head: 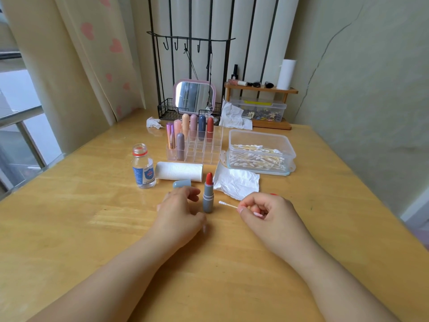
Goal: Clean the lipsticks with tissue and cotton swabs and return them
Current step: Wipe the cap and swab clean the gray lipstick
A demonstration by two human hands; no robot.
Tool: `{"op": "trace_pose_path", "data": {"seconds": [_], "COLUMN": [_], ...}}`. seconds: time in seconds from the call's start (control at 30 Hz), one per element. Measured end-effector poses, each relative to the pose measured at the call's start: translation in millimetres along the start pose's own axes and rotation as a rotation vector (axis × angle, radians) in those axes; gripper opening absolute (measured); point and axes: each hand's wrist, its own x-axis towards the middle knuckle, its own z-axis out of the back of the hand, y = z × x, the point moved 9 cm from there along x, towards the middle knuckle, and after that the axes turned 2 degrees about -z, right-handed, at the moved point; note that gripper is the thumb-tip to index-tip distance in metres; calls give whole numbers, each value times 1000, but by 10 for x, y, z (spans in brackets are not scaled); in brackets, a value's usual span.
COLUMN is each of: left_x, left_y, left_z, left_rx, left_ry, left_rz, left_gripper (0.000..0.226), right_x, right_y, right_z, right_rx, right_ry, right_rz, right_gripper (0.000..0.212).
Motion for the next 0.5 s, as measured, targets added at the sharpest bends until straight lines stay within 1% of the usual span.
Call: {"op": "trace_pose_path", "data": {"seconds": [0.03, 0.1, 0.17, 0.23, 0.3, 0.37, 0.5], "left_x": [0, 27, 95, 198, 283, 340, 468], "left_y": [0, 10, 34, 52, 46, -2, -89], "left_z": [50, 226, 392, 449, 415, 349, 244], "left_rx": [-12, 0, 112, 310, 486, 576, 716], "left_ry": [-43, -181, -275, -260, -190, -137, -82], "left_rz": [-12, -53, -76, -63, -64, -114, -191], "left_gripper": [43, 38, 37, 38, 40, 40, 31], "right_x": [3, 9, 12, 12, 10, 6, -6], "right_y": [-4, -14, -21, -18, -4, 16, 43], "right_z": [3, 6, 4, -8, -30, -50, -51], "right_rx": [0, -5, -4, 12, 16, 8, 0], "right_ry": [0, 0, 3, 8, 15, 16, 12], "right_rz": [-1, -4, -9, -10, -1, 15, 32], "right_gripper": [16, 16, 16, 16, 17, 19, 22]}}
